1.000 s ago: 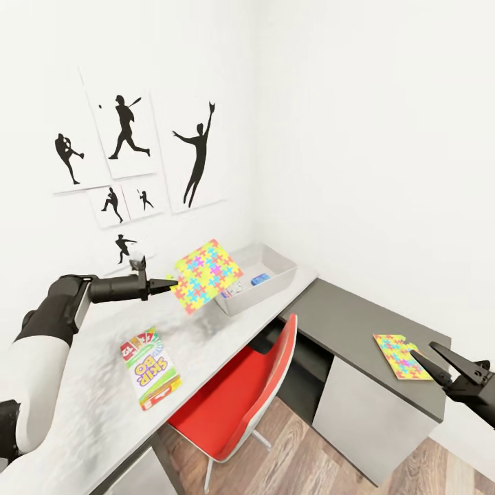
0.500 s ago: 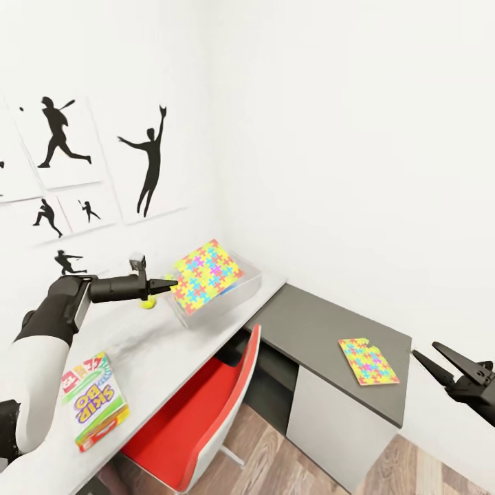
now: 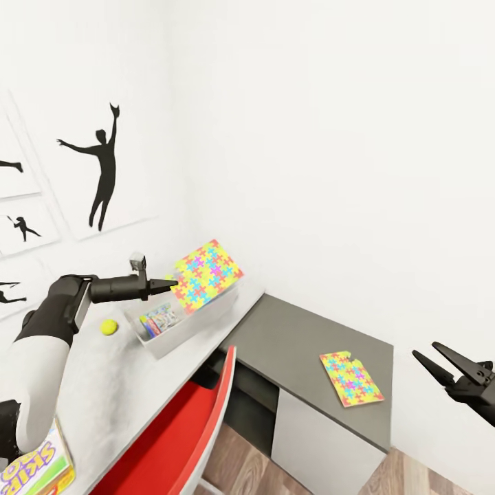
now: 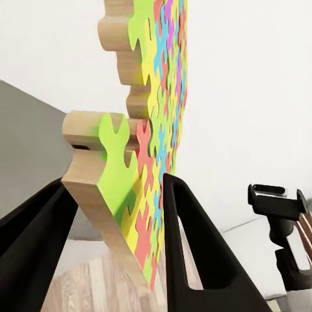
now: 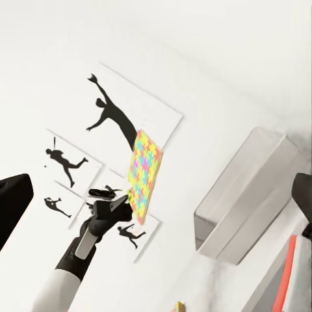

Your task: Put all the toys in the child's room - the three board games (two on the bed and one on the table), the two jigsaw puzzles on the table, and the tennis ball on the table - inside the toy box on the table in the child's room.

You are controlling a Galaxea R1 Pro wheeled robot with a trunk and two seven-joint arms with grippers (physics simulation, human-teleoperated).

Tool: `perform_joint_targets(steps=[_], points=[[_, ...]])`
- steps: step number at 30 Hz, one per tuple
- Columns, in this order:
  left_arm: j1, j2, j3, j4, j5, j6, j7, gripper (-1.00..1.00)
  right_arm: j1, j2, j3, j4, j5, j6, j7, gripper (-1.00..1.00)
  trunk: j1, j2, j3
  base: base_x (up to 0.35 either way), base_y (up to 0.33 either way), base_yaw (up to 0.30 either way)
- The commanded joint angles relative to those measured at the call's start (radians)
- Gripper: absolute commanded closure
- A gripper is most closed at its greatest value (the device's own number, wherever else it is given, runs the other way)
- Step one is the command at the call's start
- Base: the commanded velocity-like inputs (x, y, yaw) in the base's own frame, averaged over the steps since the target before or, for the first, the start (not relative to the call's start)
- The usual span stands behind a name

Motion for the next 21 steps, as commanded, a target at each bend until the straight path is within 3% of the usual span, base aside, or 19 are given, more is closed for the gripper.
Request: perform_joint_targets(steps=[1, 10, 17, 21], points=[[-0.001, 0.0, 0.002, -0.001, -0.007, 0.011, -0.007, 1.0, -0.001, -0.001, -0.001, 0.0, 0.003, 0.003, 0.005, -1.0, 0.001, -0.002, -0.002, 0.236, -0.116, -0.178], [-0.001, -0.003, 0.004, -0.001, -0.007, 0.011, -0.006, 1.0, -0.001, 0.0, 0.0, 0.0, 0.003, 0.003, 0.005, -1.0, 0.001, -0.002, -0.002, 0.179, -0.052, -0.208], [-0.001, -0.003, 0.007, -0.001, -0.007, 0.011, -0.006, 1.0, -0.001, 0.001, 0.001, 0.0, 0.003, 0.003, 0.005, -1.0, 0.001, -0.002, -0.002, 0.113, -0.081, -0.022], [-0.001, -0.003, 0.007, -0.001, -0.007, 0.011, -0.005, 1.0, -0.001, 0.002, 0.004, -0.001, 0.002, 0.003, 0.005, -1.0, 0.001, -0.002, -0.002, 0.012, -0.029, 0.141]])
